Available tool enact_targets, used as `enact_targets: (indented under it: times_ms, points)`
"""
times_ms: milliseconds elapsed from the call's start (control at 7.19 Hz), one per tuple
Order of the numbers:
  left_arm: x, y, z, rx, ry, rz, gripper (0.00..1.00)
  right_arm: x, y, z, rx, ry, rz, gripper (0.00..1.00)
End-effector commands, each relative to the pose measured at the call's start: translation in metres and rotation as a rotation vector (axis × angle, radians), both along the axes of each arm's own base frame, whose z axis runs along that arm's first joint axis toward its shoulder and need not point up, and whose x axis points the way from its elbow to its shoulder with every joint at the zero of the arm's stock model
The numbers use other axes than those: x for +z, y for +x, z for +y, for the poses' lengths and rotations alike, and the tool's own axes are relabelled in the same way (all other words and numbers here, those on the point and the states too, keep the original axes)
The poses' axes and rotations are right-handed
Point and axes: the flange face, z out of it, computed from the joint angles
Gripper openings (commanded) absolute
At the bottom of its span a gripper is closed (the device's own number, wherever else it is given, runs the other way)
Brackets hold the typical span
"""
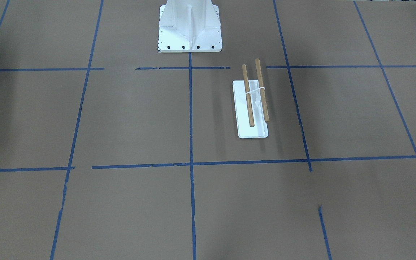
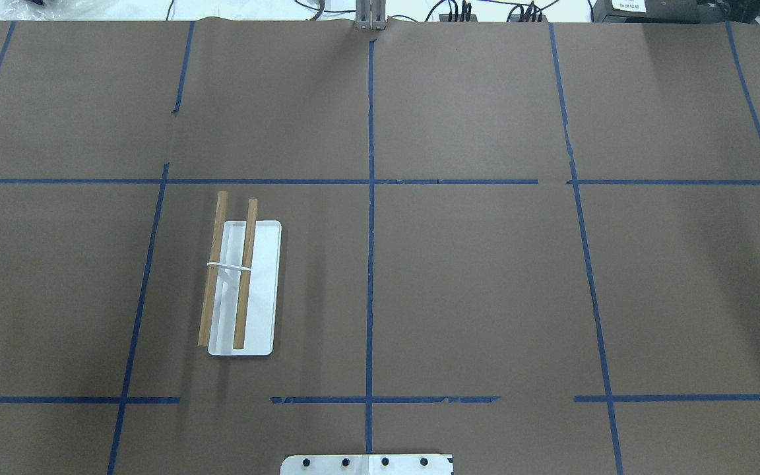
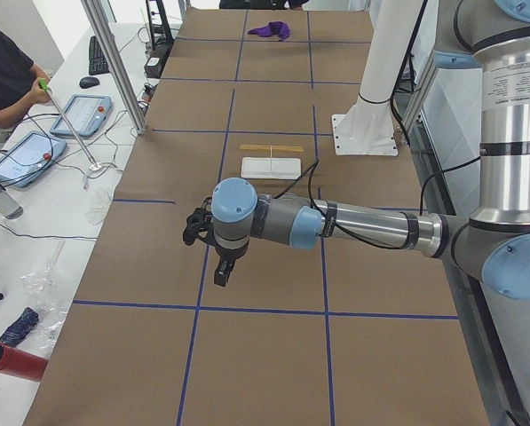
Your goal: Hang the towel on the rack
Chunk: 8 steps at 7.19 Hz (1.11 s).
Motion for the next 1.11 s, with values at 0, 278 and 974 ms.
enact_targets:
  times_ms: [0, 278, 974]
  points:
    - [0.0, 0.001, 0.0, 0.006, 0.009, 0.001, 1.0, -0.004, -0.002, -0.002, -0.001, 0.034, -0.008, 1.0]
    - [0.001, 0.003, 0.0, 0.011, 0.01, 0.001, 1.0, 0.013, -0.003, 0.011, 0.021, -0.026, 0.009, 1.0]
    - [0.002, 0.004, 0.0, 0.015, 0.011, -0.001, 1.0, 0.172, -0.002, 0.02, 0.04, -0.035, 0.135, 0.89]
